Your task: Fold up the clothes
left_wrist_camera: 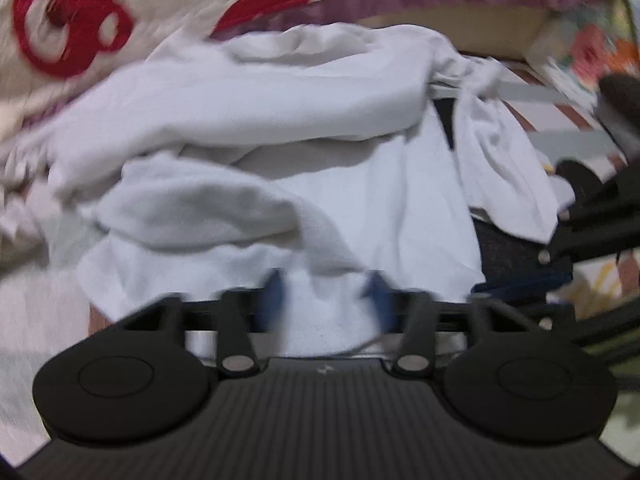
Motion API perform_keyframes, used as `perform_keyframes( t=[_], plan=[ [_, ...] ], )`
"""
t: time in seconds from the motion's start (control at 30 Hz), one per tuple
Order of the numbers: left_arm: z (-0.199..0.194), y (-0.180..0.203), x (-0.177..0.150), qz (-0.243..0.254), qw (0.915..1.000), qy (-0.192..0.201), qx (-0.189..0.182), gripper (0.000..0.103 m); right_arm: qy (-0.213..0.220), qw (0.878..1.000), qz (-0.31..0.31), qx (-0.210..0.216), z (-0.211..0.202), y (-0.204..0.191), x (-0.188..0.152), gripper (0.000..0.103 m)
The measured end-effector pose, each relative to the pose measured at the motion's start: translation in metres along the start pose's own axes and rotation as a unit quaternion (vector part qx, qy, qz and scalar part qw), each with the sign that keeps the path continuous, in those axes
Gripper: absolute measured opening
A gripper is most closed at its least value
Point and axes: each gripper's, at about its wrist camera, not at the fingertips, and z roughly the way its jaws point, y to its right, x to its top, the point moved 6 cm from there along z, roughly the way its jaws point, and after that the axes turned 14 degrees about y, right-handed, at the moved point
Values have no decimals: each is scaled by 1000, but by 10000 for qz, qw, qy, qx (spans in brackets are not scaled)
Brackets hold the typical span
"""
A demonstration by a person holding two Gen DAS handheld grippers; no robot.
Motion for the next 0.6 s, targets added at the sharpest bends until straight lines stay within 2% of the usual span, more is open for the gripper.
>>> perform_keyframes(
  t=[0.07, 0.17, 0.27, 0.33, 0.43, 0.53, 0.6],
  plan=[
    [-5, -8, 5, -71, 9999, 5, 110, 7, 69, 9998, -85, -156, -3, 0, 4, 5],
    [-17, -33, 17, -397, 9981, 123, 450, 6, 167, 9991, -83, -393, -11, 6, 10, 4],
    [-42, -74, 28, -924, 9916, 432, 800, 6, 215, 9976, 16, -652, -21, 16, 16, 4],
    [-58, -104, 31, -1407, 9839, 585, 937, 6, 209, 9966, 142, -787, -26, 24, 18, 4],
    [-78, -153, 28, -2281, 9647, 786, 1055, 6, 149, 9950, 363, -914, -30, 33, 16, 3],
    [-82, -185, 20, -2907, 9479, 836, 996, 6, 101, 9936, 662, -906, -26, 34, 12, 3],
    [-79, -197, 12, -3099, 9417, 806, 1036, 5, 69, 9922, 860, -899, -23, 35, 9, 3]
  ],
)
